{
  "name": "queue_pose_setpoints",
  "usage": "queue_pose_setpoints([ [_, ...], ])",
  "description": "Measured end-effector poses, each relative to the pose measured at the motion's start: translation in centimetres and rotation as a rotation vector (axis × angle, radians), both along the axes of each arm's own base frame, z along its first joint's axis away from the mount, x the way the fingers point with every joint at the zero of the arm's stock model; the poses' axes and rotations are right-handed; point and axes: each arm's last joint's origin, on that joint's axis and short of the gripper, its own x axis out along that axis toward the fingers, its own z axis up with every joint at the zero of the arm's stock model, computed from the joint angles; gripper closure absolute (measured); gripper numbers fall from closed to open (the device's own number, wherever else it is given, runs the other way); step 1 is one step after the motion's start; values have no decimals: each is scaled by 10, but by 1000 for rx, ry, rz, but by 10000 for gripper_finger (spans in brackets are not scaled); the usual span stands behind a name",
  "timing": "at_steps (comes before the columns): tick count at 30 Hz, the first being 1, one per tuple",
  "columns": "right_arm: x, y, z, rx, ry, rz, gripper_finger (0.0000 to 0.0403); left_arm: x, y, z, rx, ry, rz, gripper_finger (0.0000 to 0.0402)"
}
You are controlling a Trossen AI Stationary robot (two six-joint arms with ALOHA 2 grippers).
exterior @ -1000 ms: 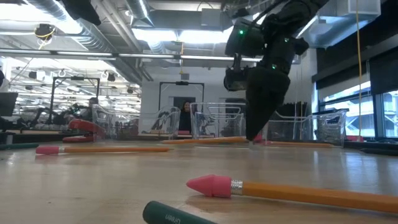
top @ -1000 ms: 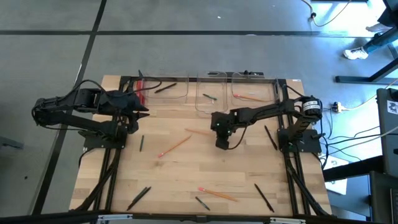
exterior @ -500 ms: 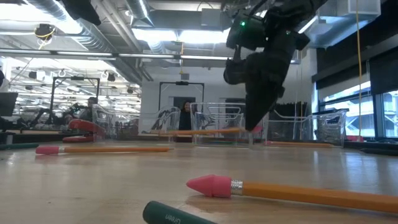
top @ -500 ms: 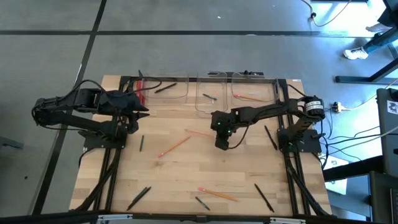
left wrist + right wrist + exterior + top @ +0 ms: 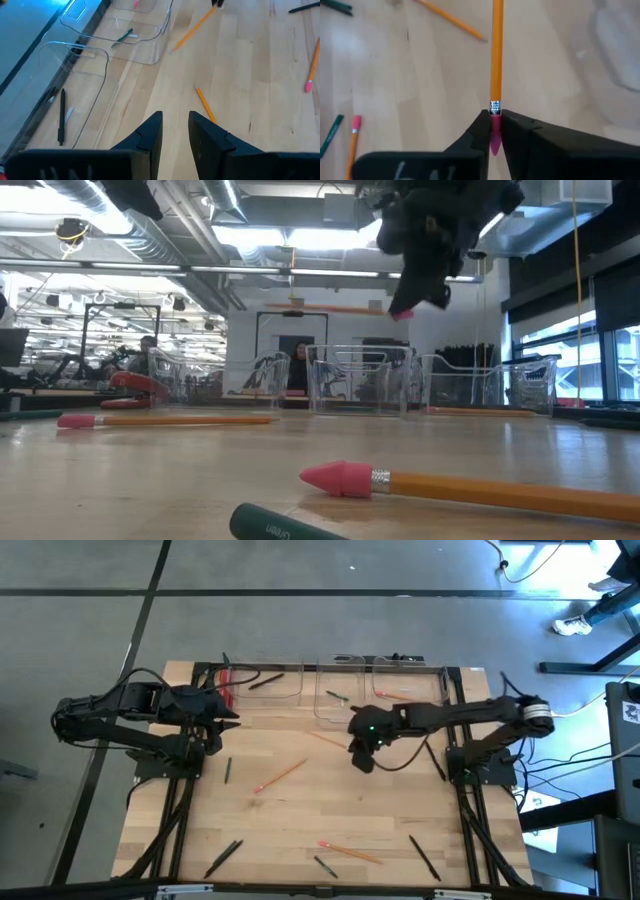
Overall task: Sort crayons/erasers/pens/pencils in bins
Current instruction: Put the orange pencil into the right transparent bin
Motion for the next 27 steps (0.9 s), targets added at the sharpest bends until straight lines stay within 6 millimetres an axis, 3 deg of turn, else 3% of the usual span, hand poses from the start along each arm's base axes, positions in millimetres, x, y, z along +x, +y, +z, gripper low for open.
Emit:
queue_pose_setpoints([
  [13, -51, -33, 38, -189, 38, -135, 369, 1, 0, 1, 1, -14, 0, 316],
  [21, -88, -62, 44, -300, 208, -196, 367, 6, 0, 7, 17, -90, -12, 316],
  [27, -104, -86, 43, -368, 294, -237, 367, 9, 0, 11, 37, -136, -27, 316],
])
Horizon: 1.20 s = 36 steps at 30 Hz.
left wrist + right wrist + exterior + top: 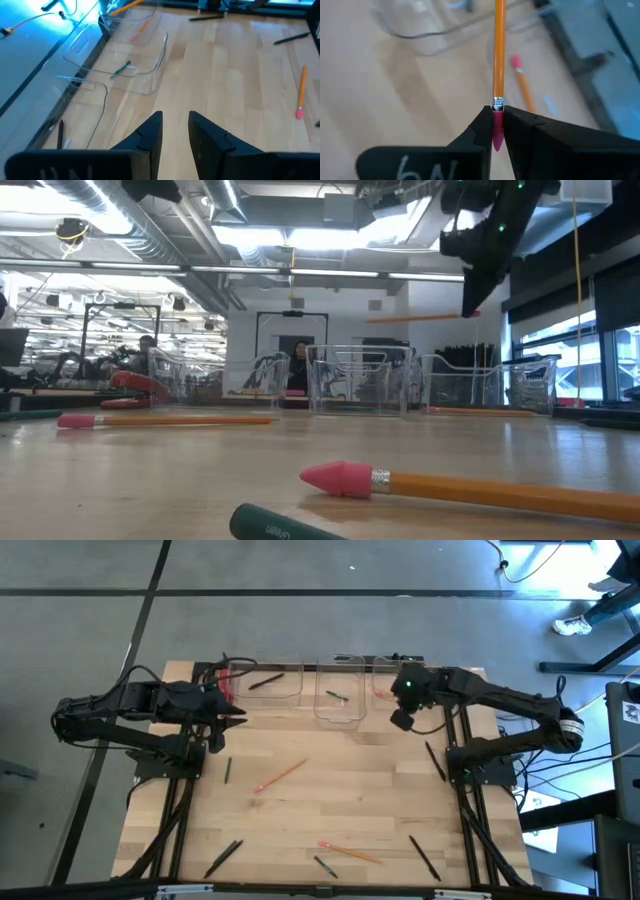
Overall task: Sort crayons/erasers/pens/pencils in bins
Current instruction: Put the orange pencil into the right transparent bin
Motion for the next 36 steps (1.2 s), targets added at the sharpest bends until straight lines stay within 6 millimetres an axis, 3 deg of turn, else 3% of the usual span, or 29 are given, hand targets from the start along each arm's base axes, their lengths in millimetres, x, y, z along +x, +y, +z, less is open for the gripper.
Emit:
queue_pose_setpoints([
  [11, -36, -27, -5, -33, 216, -222, 367, 1, 0, 1, -1, -13, 1, 316],
  [20, -47, -31, -14, -8, 312, -197, 367, 1, 0, 1, -1, -13, 1, 316],
  [28, -51, -41, -38, -27, 301, -212, 366, 1, 0, 1, 0, -12, 0, 316],
  [36, -55, -55, -39, -76, 247, -246, 366, 1, 0, 1, 0, -11, 0, 316],
])
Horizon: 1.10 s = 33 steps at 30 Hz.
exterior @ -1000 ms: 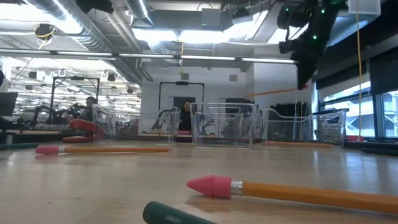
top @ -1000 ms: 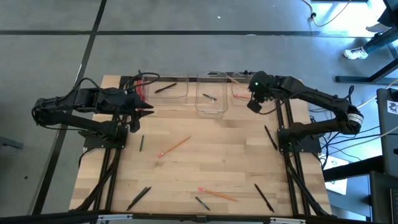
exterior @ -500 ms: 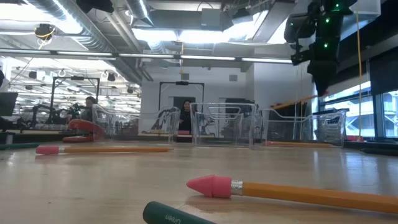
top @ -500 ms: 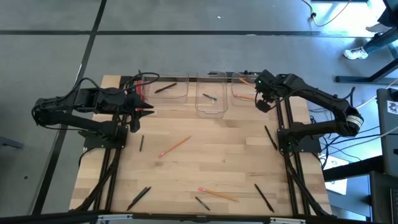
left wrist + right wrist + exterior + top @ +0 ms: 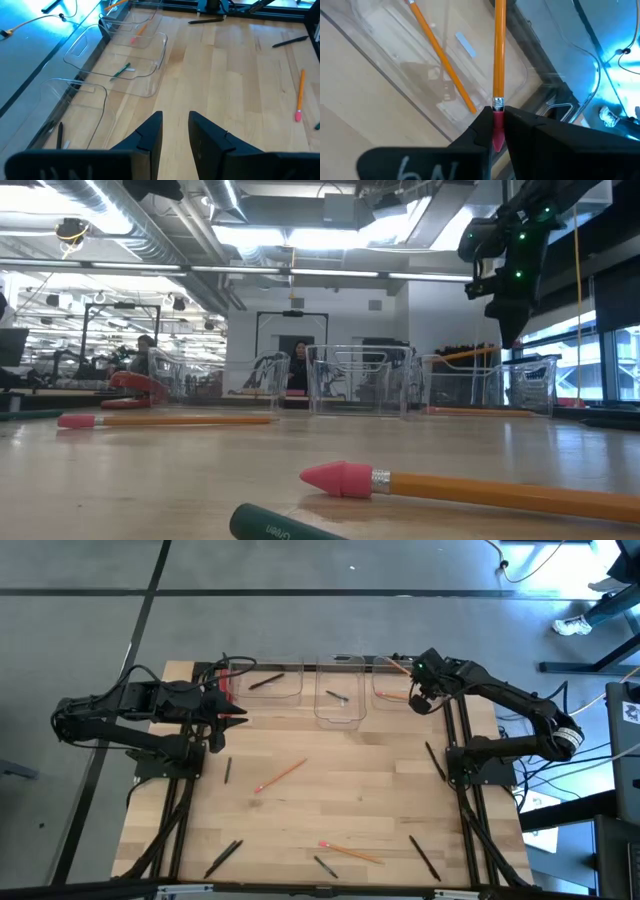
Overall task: Sort crayons/erasers/pens/pencils in bins
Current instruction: Put the orange pencil into the right transparent bin
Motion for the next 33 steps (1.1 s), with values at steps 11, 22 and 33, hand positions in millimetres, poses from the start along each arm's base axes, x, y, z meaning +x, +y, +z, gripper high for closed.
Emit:
queue_pose_setpoints([
  [11, -1, -1, -1, 45, -28, 35, 366, 0, 0, 0, 0, 0, 0, 316],
  [22, 6, -8, -15, 110, 21, 92, 366, 0, 0, 0, 1, 1, -1, 316],
  [33, 19, -22, -40, 171, 120, 191, 366, 0, 0, 0, 1, 1, 0, 316],
])
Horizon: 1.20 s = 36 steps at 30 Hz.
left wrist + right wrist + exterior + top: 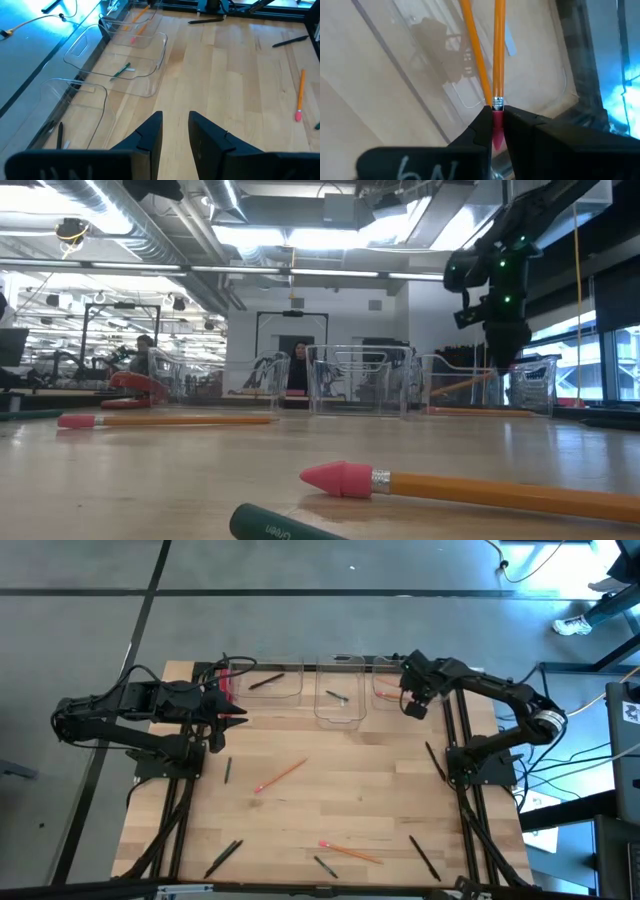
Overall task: Sort crayons/erasers/pens/pencils in bins
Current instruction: Put the orange pencil into the right transparent bin, then put the green crayon into the middle transparent bin
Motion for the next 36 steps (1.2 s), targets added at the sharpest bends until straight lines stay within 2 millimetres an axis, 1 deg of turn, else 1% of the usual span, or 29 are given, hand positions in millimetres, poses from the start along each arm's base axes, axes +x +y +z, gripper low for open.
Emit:
queue_pose_setpoints([
  [5, 3, -3, -8, 19, 21, 6, 366, 0, 0, 0, 0, 0, 0, 316],
  [9, 4, -4, -10, 26, 28, 6, 359, 0, 0, 0, 0, 0, 0, 316],
  [13, 4, -4, -10, 26, 28, 6, 339, 0, 0, 0, 0, 0, 0, 316],
  [18, 4, -4, -10, 21, 34, 4, 304, 0, 0, 0, 0, 0, 0, 316],
  [21, 3, -5, -10, -11, 65, -7, 283, 0, 0, 0, 0, 0, 0, 316],
  [24, 2, -6, -9, -47, 102, -18, 270, 0, 0, 0, 0, 0, 1, 316],
  [26, 2, -7, -6, -52, 103, -20, 267, 0, 0, 0, -1, 0, 1, 316],
  [29, 7, -11, 4, -63, 55, -32, 267, 0, 0, 0, -5, -1, 3, 316],
  [36, 18, -16, 39, -92, -15, -59, 272, -1, 0, -1, -75, -5, 52, 316],
])
